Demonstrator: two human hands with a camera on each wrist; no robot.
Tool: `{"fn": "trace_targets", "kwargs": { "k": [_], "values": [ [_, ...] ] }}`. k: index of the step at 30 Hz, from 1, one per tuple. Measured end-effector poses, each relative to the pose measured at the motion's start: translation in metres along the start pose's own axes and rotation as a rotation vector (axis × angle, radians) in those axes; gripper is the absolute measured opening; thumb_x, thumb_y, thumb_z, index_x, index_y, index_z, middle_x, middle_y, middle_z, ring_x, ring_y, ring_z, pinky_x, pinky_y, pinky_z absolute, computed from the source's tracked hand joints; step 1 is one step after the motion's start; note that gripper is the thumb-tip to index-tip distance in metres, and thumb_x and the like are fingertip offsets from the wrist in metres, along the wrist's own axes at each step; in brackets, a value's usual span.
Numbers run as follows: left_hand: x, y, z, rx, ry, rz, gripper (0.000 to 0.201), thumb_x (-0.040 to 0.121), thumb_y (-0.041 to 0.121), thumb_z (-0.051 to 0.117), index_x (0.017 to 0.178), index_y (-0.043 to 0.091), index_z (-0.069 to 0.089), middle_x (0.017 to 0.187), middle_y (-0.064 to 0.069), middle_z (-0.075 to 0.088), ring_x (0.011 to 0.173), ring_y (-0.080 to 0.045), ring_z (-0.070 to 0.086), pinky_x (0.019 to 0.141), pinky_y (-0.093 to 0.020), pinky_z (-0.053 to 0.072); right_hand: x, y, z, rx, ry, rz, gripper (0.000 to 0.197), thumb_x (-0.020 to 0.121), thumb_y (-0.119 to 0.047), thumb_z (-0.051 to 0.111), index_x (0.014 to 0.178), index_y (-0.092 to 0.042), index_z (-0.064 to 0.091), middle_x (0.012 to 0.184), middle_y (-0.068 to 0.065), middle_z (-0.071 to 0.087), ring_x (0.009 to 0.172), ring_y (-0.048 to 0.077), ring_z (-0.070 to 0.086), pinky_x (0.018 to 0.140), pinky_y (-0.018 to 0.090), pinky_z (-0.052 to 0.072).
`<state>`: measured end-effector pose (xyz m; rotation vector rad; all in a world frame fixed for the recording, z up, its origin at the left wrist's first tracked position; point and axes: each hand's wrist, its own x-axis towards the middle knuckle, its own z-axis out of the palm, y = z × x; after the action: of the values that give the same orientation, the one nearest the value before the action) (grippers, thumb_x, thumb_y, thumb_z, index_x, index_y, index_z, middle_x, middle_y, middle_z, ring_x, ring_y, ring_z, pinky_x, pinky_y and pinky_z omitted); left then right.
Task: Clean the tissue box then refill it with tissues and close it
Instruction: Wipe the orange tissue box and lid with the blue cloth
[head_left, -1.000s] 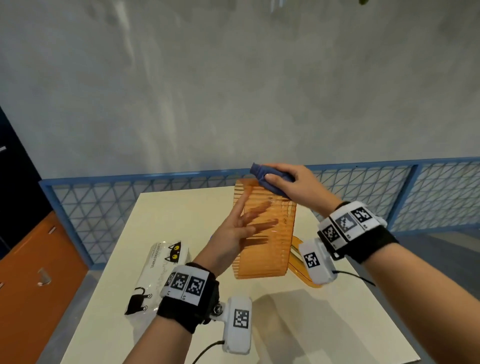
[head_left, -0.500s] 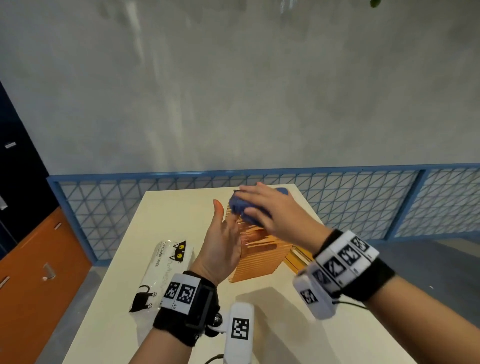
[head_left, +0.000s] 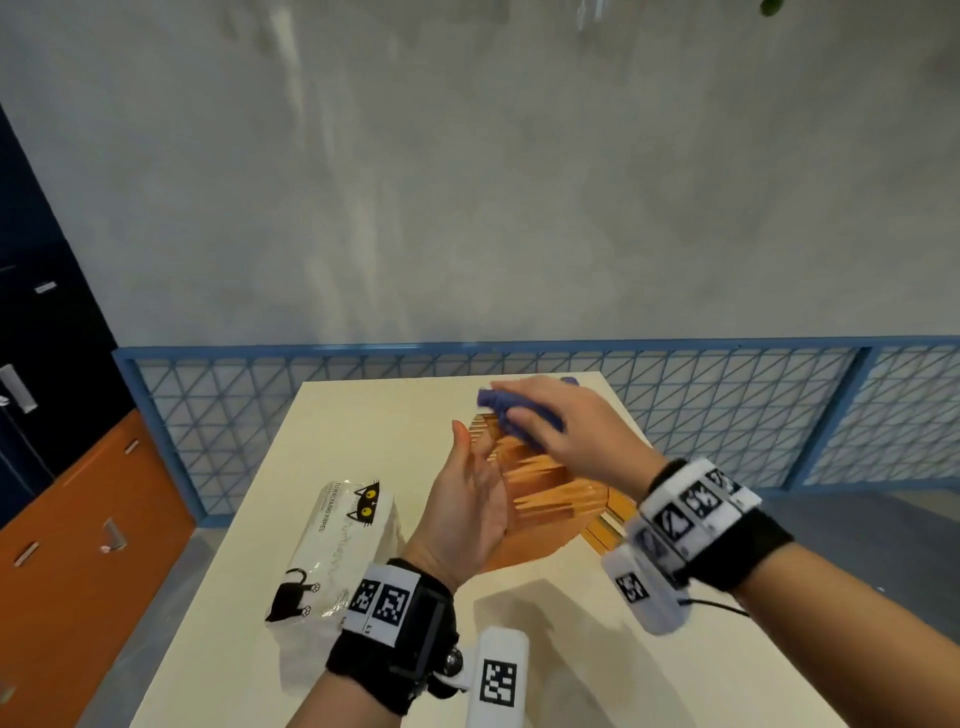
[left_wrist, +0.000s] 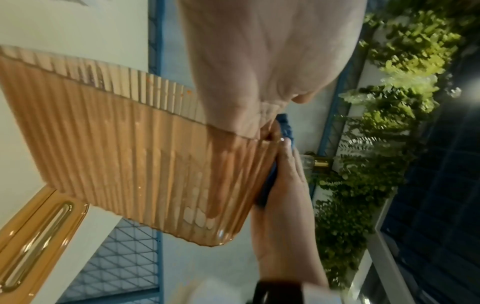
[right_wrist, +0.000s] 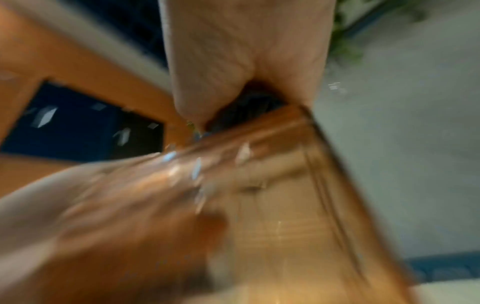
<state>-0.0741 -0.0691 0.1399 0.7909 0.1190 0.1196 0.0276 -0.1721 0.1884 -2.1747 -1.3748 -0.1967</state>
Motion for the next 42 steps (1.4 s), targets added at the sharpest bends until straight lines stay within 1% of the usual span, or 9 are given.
{"fn": "trace_targets", "kwargs": {
  "k": [2, 5, 10, 15, 23, 27, 32, 36, 42],
  "values": [
    [0.003, -0.005, 0.009, -0.034, 0.001, -0.011, 0.066, 0.095, 0.057, 0.014, 0.136, 0.015, 0.046, 0.131, -0.019, 0.058, 0.123, -0.035, 0.054, 0.105, -0.049, 0.04, 0.007, 0.007, -0.005, 0.127, 0.026, 0.142, 0.034, 0.096, -0.029, 0.049, 0.129, -0.026, 0.055, 0.121, -0.004, 0.064, 0.108, 0.012, 0.058, 0.089, 0.023, 0.044],
    [0.012, -0.006, 0.01, -0.155, 0.105, 0.029, 0.065, 0.097, 0.054, 0.021, 0.133, 0.007, 0.049, 0.127, -0.023, 0.059, 0.122, -0.036, 0.054, 0.107, -0.055, 0.037, -0.008, 0.002, 0.007, 0.142, 0.053, 0.034, 0.035, 0.096, -0.029, 0.048, 0.131, -0.025, 0.053, 0.121, -0.006, 0.062, 0.106, 0.009, 0.054, 0.092, 0.022, 0.041],
    [0.017, -0.005, -0.007, -0.218, 0.251, -0.019, 0.068, 0.094, 0.061, 0.023, 0.115, 0.006, 0.058, 0.08, -0.017, 0.074, 0.067, -0.026, 0.073, 0.055, -0.03, 0.059, -0.044, -0.003, 0.03, -0.22, 0.118, -0.214, 0.04, 0.094, -0.04, 0.042, 0.133, -0.032, 0.048, 0.127, -0.007, 0.059, 0.112, 0.023, 0.053, 0.091, 0.036, 0.049],
    [0.012, -0.009, -0.019, -0.113, 0.234, -0.076, 0.064, 0.093, 0.059, 0.031, 0.102, 0.003, 0.061, 0.074, -0.015, 0.074, 0.061, -0.024, 0.072, 0.051, -0.027, 0.057, -0.061, -0.012, 0.036, -0.306, 0.154, -0.332, 0.032, 0.089, -0.036, 0.048, 0.12, -0.034, 0.052, 0.124, -0.005, 0.063, 0.115, 0.026, 0.059, 0.084, 0.045, 0.054],
    [0.008, -0.009, -0.009, 0.277, 0.2, -0.068, 0.063, 0.086, 0.064, 0.027, 0.121, 0.022, 0.059, 0.111, -0.013, 0.071, 0.098, -0.029, 0.068, 0.087, -0.041, 0.054, 0.018, 0.012, 0.002, -0.114, -0.197, -0.057, 0.041, 0.096, -0.031, 0.047, 0.137, -0.031, 0.046, 0.133, -0.008, 0.057, 0.121, 0.013, 0.052, 0.098, 0.025, 0.038],
    [0.002, -0.006, -0.015, 0.299, 0.162, -0.079, 0.059, 0.09, 0.06, 0.025, 0.111, 0.021, 0.063, 0.098, -0.008, 0.075, 0.089, -0.023, 0.071, 0.079, -0.036, 0.055, 0.025, 0.014, -0.002, -0.118, -0.22, 0.015, 0.042, 0.097, -0.03, 0.046, 0.139, -0.028, 0.044, 0.138, -0.006, 0.053, 0.126, 0.014, 0.048, 0.101, 0.025, 0.036],
    [-0.002, -0.007, -0.027, 0.273, 0.154, -0.047, 0.068, 0.077, 0.064, 0.036, 0.121, 0.018, 0.06, 0.108, -0.016, 0.071, 0.098, -0.029, 0.067, 0.092, -0.043, 0.051, -0.015, -0.015, 0.007, -0.024, -0.283, -0.176, 0.044, 0.096, -0.029, 0.048, 0.14, -0.029, 0.043, 0.142, -0.013, 0.048, 0.131, 0.004, 0.041, 0.107, 0.025, 0.037],
    [-0.003, -0.008, -0.027, 0.333, 0.081, -0.043, 0.055, 0.08, 0.057, 0.035, 0.111, 0.021, 0.061, 0.098, -0.009, 0.073, 0.086, -0.02, 0.071, 0.08, -0.034, 0.056, 0.012, -0.008, 0.005, -0.057, -0.309, -0.177, 0.043, 0.096, -0.026, 0.05, 0.139, -0.025, 0.045, 0.141, -0.007, 0.05, 0.13, 0.012, 0.046, 0.108, 0.03, 0.039],
    [-0.006, 0.003, -0.028, 0.372, -0.016, -0.059, 0.056, 0.077, 0.054, 0.041, 0.122, 0.023, 0.054, 0.109, -0.009, 0.069, 0.095, -0.022, 0.069, 0.087, -0.036, 0.055, 0.038, -0.005, 0.002, -0.161, -0.268, -0.129, 0.043, 0.096, -0.025, 0.049, 0.139, -0.026, 0.046, 0.143, -0.007, 0.048, 0.131, 0.014, 0.045, 0.106, 0.032, 0.039]
  ]
}}
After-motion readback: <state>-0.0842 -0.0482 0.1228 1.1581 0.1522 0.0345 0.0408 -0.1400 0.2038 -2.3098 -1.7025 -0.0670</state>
